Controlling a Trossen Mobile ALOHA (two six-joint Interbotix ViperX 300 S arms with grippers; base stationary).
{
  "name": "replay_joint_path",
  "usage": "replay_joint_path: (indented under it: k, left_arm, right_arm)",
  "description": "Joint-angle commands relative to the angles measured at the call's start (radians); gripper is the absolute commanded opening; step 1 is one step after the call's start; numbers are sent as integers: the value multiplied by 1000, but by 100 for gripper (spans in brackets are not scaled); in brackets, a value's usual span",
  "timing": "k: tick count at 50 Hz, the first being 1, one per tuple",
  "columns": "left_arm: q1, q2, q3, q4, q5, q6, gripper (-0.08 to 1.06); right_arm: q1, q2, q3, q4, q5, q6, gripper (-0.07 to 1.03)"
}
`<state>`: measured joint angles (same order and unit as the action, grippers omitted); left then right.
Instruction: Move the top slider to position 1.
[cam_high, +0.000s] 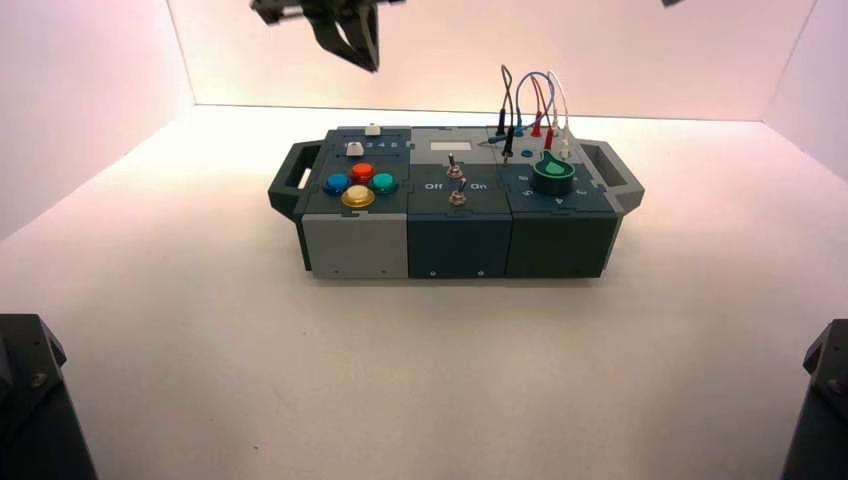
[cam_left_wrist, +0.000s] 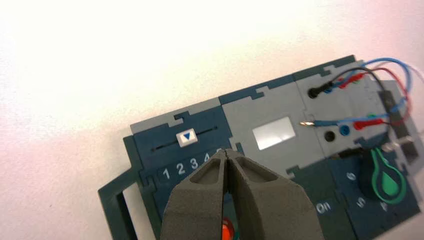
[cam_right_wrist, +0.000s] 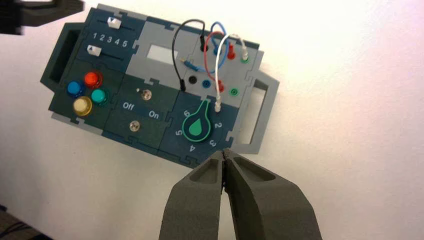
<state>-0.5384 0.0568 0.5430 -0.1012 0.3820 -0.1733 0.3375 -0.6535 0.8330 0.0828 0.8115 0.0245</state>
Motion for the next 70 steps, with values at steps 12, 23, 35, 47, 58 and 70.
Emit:
replay_joint_path:
  k: [12, 23, 35, 47, 58, 70]
  left_arm:
    - [0, 78, -54, 0, -81, -6, -3]
    - [0, 123, -81, 0, -81, -6, -3]
    - [0, 152, -110, 0, -81, -6, -3]
    - [0, 167, -107, 0, -63, -6, -3]
    - [0, 175, -106, 0, -54, -6, -3]
    - [0, 206, -112, -3, -37, -6, -3]
  right_arm:
    - [12, -8, 17, 55, -91, -41, -2]
    - [12, -18, 26, 57, -115, -54, -2]
    - [14, -11, 29, 58, -115, -64, -2]
    - [14, 5, 25, 58, -114, -64, -2]
    - [14, 20, 21, 58, -114, -64, -2]
    - [14, 23, 21, 58, -109, -66, -2]
